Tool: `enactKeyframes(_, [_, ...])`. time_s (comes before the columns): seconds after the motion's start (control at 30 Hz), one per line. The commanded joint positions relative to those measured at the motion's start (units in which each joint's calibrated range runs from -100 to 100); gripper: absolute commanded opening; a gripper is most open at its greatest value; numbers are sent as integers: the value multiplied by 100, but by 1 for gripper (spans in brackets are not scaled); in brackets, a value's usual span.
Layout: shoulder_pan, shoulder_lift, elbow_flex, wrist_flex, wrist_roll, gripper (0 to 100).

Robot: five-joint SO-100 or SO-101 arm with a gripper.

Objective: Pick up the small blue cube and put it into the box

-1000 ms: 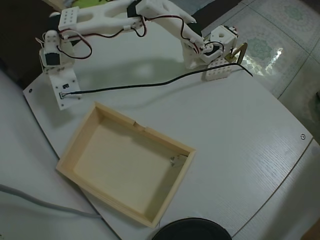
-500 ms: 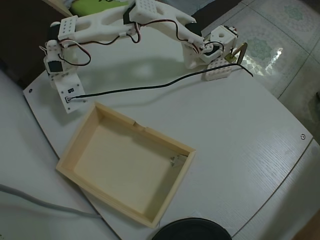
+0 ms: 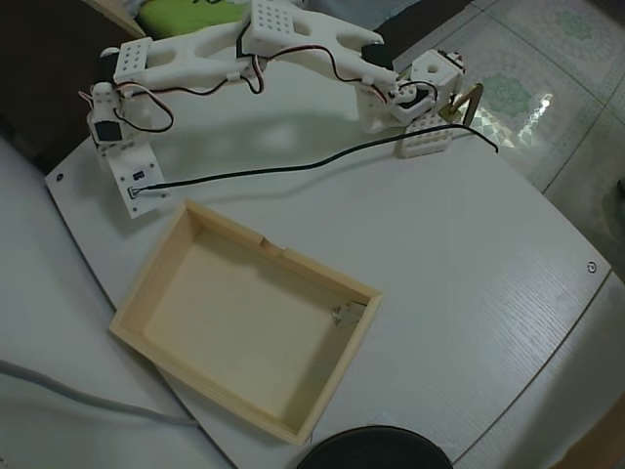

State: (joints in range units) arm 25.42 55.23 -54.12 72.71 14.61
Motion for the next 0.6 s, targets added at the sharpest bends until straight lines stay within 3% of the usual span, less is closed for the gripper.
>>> enactKeyframes(0.0, [19, -70, -326, 10, 20, 15])
enactKeyframes(0.57, [-47, 251, -335, -41, 108, 15])
